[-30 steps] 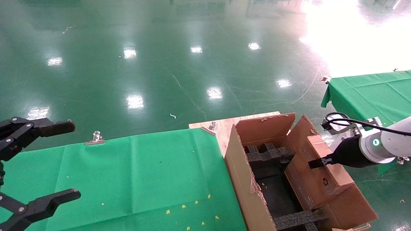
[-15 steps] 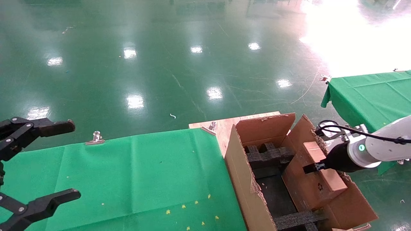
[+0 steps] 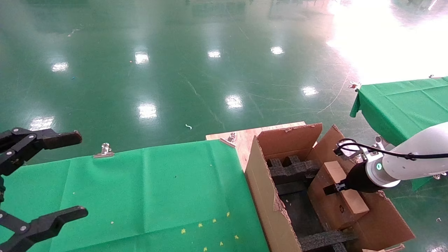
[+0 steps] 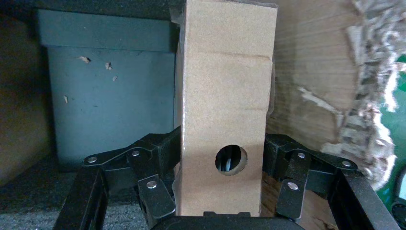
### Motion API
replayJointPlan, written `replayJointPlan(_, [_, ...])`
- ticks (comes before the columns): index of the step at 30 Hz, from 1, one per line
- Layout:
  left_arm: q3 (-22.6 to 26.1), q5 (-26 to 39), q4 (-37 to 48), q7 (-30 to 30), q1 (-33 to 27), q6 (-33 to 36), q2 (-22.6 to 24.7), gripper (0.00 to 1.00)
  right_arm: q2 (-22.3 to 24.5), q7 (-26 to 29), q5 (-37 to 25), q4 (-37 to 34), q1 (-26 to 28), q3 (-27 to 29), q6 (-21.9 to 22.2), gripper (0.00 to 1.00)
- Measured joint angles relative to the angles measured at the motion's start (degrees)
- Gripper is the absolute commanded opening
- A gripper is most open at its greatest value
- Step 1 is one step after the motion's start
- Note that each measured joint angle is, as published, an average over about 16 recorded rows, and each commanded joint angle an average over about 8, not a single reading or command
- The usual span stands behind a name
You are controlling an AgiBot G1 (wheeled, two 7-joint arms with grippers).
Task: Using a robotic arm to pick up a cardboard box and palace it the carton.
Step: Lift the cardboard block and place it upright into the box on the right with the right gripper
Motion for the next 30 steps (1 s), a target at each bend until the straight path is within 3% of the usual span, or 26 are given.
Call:
replayJointPlan(21, [0.0,0.0,0.0,0.0,0.0,0.0,0.0,1.00,-5.5,-6.7,6.2,-10.0,-7.6,2.3,-1.8,0.00])
replayJointPlan(23, [0.0,0.0,0.0,0.0,0.0,0.0,0.0,1.00,-5.9,-7.2,6.7,-10.7,-8.0,2.6,-2.1,0.12])
replayJointPlan(29, [0.0,0.0,0.0,0.0,0.0,0.0,0.0,1.00,-6.6,-8.3,7.6,-12.2,-8.7,3.1,-2.7,0.87])
replayJointPlan(30, [0.0,0.0,0.0,0.0,0.0,0.0,0.0,1.00,-6.7,-8.4,7.7,-12.4,-8.8,3.1,-2.8,0.96])
